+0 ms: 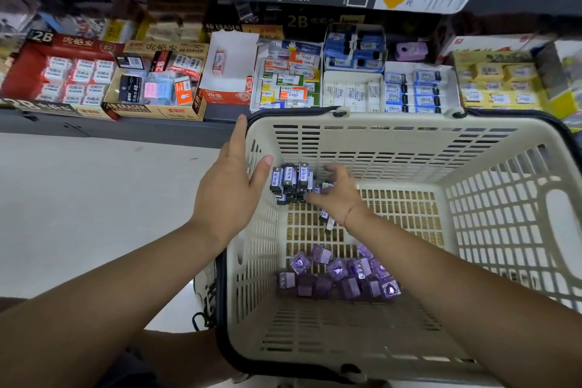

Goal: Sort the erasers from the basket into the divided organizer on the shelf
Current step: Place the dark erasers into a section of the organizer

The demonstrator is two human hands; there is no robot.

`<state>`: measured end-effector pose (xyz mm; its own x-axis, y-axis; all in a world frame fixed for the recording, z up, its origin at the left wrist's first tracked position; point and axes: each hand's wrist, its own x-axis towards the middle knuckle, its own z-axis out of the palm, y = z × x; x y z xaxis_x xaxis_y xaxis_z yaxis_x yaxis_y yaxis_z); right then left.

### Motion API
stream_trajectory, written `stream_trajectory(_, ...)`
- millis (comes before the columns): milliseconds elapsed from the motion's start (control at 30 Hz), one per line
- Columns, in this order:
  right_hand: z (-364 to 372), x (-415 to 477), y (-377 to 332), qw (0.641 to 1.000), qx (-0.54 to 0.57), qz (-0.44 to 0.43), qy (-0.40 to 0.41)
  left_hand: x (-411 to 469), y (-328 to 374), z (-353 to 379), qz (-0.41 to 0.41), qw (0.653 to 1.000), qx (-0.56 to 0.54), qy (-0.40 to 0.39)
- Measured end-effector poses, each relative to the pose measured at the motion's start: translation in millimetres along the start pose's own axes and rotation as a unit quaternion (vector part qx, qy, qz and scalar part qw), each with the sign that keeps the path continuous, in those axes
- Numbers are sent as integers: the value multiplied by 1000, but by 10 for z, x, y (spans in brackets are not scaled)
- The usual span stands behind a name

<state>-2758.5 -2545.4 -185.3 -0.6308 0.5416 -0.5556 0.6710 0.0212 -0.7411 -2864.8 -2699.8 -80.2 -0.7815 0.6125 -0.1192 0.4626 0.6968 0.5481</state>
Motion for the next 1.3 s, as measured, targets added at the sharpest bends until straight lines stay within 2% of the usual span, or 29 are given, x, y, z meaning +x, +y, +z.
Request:
stream_trajectory(67,117,52,-125,985,144,83,-48,-1,11,-3,5,1000,-3,1)
stream_trajectory(133,224,133,-233,963,220,137,-69,-1,28,-6,9,1000,-7,4)
stream_trajectory(200,285,190,-317,953,251,165,-41,-6,41,-8,8,1000,-9,7)
stream_trajectory(267,352,224,-317,957,224,186,4,-8,45,-9,5,1000,-8,11)
stream_trajectory(367,416,254,-285,963,179,201,25,-7,44,-7,4,1000,-9,11)
stream_trajectory(600,361,328,-389,947,228,226,0,-12,53,-15,6,1000,-11,12)
stream_trajectory(767,329,238,-489,932,265,240,-62,-16,68,-23,7,1000,-16,13)
stream_trajectory(1300,175,162,-460,930,274,217,-114,-28,90,-33,10,1000,0,23)
